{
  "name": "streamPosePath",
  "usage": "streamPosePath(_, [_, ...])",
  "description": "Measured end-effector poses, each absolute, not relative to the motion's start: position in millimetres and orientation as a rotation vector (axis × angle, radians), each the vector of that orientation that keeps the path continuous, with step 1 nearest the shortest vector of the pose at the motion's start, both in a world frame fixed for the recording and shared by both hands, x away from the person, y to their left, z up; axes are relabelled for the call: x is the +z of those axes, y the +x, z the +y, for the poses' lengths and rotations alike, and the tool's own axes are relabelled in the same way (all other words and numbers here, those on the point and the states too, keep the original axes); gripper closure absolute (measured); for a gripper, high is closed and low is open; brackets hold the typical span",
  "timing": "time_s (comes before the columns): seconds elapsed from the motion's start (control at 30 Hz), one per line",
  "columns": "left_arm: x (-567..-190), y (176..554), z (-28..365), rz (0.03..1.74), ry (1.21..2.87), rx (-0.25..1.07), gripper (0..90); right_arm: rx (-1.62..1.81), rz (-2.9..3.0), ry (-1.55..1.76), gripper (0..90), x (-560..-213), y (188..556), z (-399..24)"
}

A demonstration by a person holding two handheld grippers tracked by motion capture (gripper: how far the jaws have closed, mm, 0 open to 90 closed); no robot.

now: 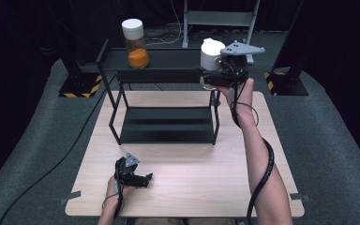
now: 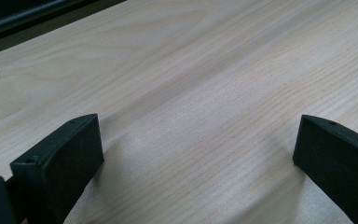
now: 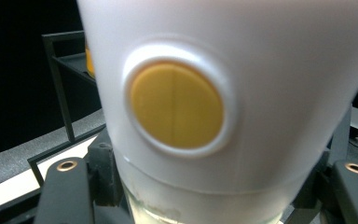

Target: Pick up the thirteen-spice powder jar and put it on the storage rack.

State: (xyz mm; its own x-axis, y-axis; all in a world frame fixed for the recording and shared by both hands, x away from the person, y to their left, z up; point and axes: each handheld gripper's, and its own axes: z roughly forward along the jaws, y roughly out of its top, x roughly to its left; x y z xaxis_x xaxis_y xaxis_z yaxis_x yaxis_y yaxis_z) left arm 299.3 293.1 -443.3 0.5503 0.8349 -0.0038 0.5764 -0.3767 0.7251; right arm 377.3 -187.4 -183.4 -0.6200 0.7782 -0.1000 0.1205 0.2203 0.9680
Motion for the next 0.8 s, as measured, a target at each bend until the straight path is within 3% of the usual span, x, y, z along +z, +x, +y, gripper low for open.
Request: streamPosePath(0.8, [-443.3,299.4,293.2,1.130,2.097,0.481,0.9,1.414,1.888,0.858,30.0,-160.9,393.4,-184.7])
